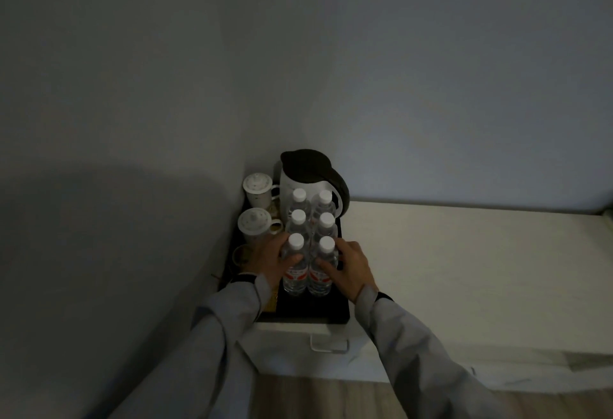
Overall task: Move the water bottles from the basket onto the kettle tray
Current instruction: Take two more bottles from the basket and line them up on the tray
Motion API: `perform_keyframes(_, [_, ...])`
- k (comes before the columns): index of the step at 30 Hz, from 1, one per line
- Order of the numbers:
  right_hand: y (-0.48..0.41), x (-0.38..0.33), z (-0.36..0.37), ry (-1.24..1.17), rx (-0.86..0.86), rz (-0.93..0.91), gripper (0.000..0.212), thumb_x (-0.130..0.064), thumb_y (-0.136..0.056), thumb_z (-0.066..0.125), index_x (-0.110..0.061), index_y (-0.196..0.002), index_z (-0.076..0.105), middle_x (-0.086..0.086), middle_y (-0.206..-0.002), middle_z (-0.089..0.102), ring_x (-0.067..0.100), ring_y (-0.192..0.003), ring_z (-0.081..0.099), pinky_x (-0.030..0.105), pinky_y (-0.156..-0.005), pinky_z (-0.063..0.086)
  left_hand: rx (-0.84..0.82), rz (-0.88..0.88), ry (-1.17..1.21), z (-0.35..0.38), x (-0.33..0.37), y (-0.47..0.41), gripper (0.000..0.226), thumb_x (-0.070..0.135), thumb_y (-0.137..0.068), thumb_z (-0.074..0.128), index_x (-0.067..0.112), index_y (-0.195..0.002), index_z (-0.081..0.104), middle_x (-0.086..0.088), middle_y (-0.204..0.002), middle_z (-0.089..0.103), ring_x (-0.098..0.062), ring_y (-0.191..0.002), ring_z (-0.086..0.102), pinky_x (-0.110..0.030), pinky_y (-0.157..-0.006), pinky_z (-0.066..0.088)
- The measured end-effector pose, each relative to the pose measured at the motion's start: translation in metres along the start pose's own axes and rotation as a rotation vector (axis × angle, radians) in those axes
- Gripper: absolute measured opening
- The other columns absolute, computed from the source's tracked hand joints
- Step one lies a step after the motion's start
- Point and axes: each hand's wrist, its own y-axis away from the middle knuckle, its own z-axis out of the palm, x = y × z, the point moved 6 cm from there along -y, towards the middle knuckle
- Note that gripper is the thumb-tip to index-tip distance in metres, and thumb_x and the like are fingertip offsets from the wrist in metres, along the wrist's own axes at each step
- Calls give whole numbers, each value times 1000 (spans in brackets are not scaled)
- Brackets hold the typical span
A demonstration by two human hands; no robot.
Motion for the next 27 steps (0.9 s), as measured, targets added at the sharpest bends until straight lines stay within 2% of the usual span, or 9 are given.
perform_keyframes(3, [-1,0,0,13,2,-10,47,-34,-85,73,-20,-127,59,16,-112,59,29,-111,50,24,-81,36,-5,10,4,0,1,0,36,17,-84,73,8,-117,62,-13,-118,66,-25,-107,61,-41,-92,50])
perform_keyframes(7, [0,-1,1,-3,18,-13,48,-33,-86,72,-18,-129,58,17,-115,58,27,-109,52,20,-80,34,28,21,8,0,1,1,37,15,-84,74,6,-118,61,-9,-117,64,-17,-104,56,-32,-87,44])
perform_keyframes(10, [0,0,1,5,21,-17,48,-32,-87,71,-17,-130,58,17,-117,57,28,-110,52,21,-82,35,42,11,31,0,1,3,38,15,-84,73,9,-119,61,1,-114,59,-15,-103,56,-30,-86,43])
perform_keyframes(14, [-1,1,0,4,7,-32,47,-33,-86,72,-17,-129,59,17,-116,59,29,-111,51,25,-86,40,9,24,17,1,-1,2,35,18,-84,74,10,-116,62,-7,-115,65,-20,-103,60,-36,-88,50])
perform_keyframes(18, [-3,3,0,5,2,-46,51,-34,-85,74,-20,-131,58,16,-116,59,28,-113,50,25,-89,41,14,16,36,1,-4,3,39,21,-83,74,14,-120,61,2,-115,61,-20,-108,59,-34,-89,47])
perform_keyframes(22, [-4,5,0,-2,7,-49,52,-36,-84,73,-22,-132,56,15,-114,59,26,-113,48,27,-89,43,21,1,22,2,-9,3,44,27,-84,74,15,-123,59,-5,-123,62,-21,-112,58,-38,-92,49])
perform_keyframes(25, [-5,4,0,-10,6,-54,51,-35,-84,74,-21,-130,56,14,-112,59,27,-113,48,32,-91,46,28,9,18,1,-10,3,43,26,-83,75,15,-122,59,1,-120,60,-18,-110,57,-36,-90,49])
perform_keyframes(27, [-5,4,1,-2,4,-63,51,-35,-84,74,-22,-130,57,13,-111,59,27,-112,48,33,-90,47,23,-1,30,2,-12,3,42,23,-84,75,14,-122,59,-3,-120,60,-22,-111,58,-39,-92,50])
